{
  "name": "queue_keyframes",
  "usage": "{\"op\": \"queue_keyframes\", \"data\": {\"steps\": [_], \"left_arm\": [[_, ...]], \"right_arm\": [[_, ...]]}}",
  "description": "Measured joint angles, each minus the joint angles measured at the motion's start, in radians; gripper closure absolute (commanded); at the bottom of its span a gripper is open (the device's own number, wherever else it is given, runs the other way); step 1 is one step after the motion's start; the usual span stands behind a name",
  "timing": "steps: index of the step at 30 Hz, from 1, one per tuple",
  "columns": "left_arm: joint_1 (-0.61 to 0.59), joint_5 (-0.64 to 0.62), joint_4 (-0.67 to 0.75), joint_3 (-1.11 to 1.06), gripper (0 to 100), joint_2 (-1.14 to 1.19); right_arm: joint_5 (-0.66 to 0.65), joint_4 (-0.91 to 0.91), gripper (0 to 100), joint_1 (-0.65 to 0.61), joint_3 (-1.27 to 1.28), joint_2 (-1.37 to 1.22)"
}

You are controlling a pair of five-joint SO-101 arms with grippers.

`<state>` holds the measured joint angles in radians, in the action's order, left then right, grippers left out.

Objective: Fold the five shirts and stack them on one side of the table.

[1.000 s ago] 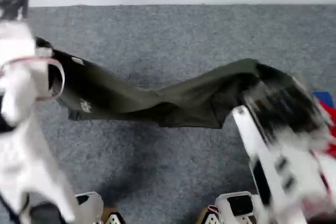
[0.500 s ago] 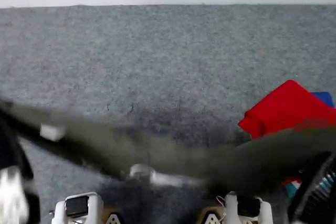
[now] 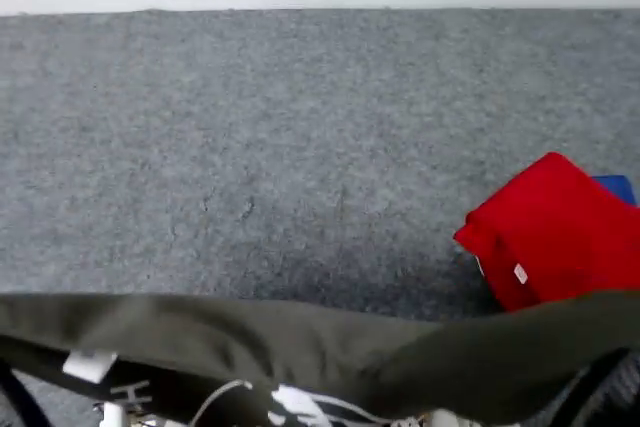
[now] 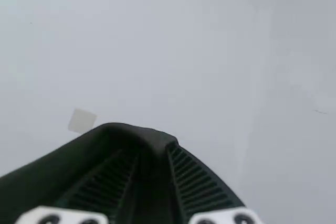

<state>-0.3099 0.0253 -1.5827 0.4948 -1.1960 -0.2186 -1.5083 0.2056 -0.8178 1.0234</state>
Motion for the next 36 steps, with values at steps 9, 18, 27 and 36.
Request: {"op": "queue_keyframes", "data": {"steps": [9, 18, 27, 36], "left_arm": [[-0.123, 0.000, 0.216, -0.384, 99, 0.000], [-0.124, -0.005, 0.526, -0.864, 99, 0.003], [-0.023, -0.002, 0.957, -1.270, 99, 0.034], [-0.005, -0.002, 1.387, -1.369, 99, 0.345]], "right_arm": [[0.000, 0.000, 98.9, 0.000, 0.015, -0.282], [0.000, -0.018, 98.8, -0.115, 0.083, -0.520], [0.000, 0.236, 98.8, -0.235, 0.408, -0.735], [0.000, 0.575, 98.8, -0.238, 0.439, -1.016]]}}
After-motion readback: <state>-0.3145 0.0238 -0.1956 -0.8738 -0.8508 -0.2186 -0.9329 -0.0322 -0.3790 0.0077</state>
